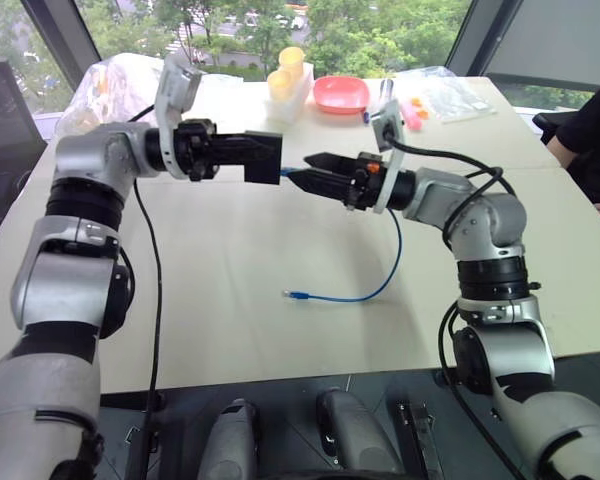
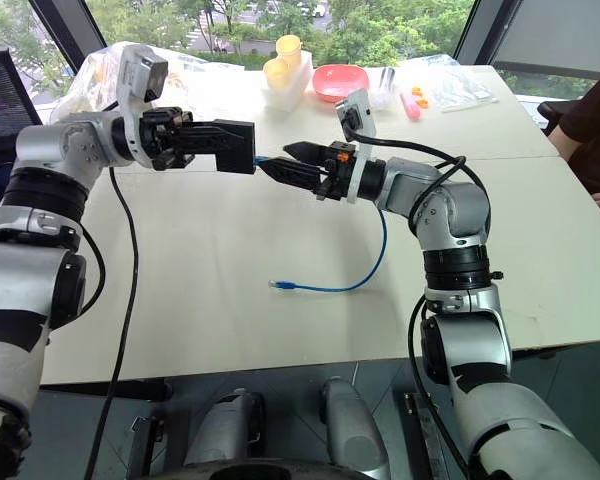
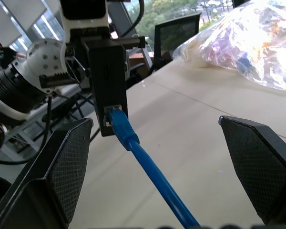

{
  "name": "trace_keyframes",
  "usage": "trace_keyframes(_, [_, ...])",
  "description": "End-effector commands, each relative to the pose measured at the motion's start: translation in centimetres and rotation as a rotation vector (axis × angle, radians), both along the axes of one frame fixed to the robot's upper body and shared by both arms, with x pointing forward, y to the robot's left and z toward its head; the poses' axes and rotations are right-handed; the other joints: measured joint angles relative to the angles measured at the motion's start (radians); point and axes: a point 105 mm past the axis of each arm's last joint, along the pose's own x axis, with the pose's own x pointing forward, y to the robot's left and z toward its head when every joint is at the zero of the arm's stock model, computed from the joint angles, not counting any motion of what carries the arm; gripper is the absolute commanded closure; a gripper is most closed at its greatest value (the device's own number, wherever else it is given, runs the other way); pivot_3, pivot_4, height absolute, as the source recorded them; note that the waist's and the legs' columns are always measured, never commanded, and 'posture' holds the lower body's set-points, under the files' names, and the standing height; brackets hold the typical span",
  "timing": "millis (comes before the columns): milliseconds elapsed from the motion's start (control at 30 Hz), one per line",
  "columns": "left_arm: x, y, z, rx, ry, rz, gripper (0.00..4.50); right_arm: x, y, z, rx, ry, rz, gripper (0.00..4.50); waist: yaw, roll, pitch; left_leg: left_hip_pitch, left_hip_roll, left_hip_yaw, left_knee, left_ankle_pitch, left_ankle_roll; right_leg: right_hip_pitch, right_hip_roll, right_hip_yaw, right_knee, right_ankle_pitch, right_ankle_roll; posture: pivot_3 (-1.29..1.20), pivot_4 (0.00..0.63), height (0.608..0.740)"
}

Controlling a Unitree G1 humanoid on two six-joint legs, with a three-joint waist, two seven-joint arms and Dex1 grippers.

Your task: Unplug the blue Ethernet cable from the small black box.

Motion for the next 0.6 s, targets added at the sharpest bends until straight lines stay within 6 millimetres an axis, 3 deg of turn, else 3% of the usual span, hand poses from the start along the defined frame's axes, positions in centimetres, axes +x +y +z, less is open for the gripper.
trace_keyframes(33, [-0.35,-0.02,1.04,-0.014,-0.052,-0.018,3.98,-0.13,0.08,1.36,-0.012,-0.074,0.008,0.07,0.000,0.000,0.000,0.000,0.000,0.000,0.000,0.000,0.000,0.000,0.000,0.000,0.000,0.000,0.000,0.00,0.150,0.740])
trace_keyframes(600, [-0.25,-0.23,0.62,-0.004,-0.053,-0.020,3.98,0.17,0.62,1.11,-0.026,-0.091,-0.001,0.07,0.001,0.000,0.000,0.000,0.000,0.000,0.000,0.000,0.000,0.000,0.000,0.000,0.000,0.000,0.000,0.00,0.150,0.740])
